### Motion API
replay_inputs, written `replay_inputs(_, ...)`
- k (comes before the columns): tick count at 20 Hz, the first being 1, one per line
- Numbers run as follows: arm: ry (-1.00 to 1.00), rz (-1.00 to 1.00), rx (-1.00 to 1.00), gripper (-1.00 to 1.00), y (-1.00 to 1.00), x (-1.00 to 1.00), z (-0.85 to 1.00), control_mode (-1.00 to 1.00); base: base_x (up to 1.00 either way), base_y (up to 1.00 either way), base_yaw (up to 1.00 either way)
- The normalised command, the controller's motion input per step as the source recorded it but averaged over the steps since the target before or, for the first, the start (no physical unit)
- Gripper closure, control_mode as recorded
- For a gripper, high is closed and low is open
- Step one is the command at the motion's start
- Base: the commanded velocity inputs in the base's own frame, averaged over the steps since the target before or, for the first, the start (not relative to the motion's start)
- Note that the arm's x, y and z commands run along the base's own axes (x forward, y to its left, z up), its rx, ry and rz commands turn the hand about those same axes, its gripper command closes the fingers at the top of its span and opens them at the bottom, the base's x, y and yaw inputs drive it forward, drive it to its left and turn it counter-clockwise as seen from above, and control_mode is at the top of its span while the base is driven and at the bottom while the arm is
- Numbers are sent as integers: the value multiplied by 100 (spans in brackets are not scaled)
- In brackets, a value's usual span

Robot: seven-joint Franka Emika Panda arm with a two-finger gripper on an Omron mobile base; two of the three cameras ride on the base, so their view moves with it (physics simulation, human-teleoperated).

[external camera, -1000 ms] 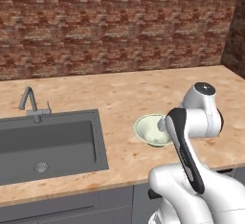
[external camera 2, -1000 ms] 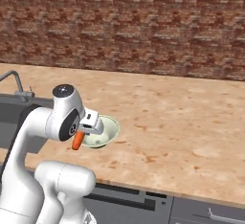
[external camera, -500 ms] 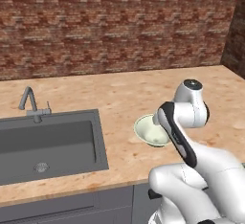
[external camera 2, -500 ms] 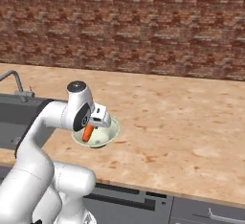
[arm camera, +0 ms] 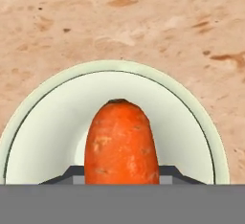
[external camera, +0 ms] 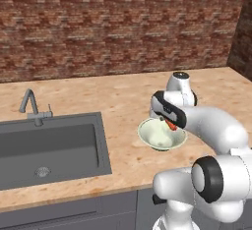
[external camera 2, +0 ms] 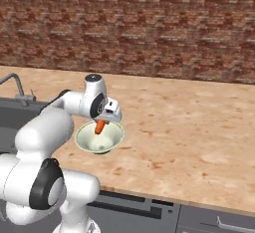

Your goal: Pick the lemons from the cabinet and place them in one bowl. Pick the carrot from the sink and place it in the other bowl.

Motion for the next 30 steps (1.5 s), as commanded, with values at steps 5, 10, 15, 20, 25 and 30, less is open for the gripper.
replay_inputs(5,19,-8,0,100,32,31,-30,-100,0,0,0)
replay_inputs(10,13,-8,2,100,7,-52,-28,-100,0,0,0)
replay_inputs(15,0,-10,3,100,-12,-75,-36,-100,0,0,0)
replay_inputs(20,-1,-7,0,100,0,8,-39,-100,0,0,0)
replay_inputs(25,10,-4,0,100,0,51,-1,-100,0,0,0)
replay_inputs(30,14,-3,0,100,-2,35,0,-100,0,0,0)
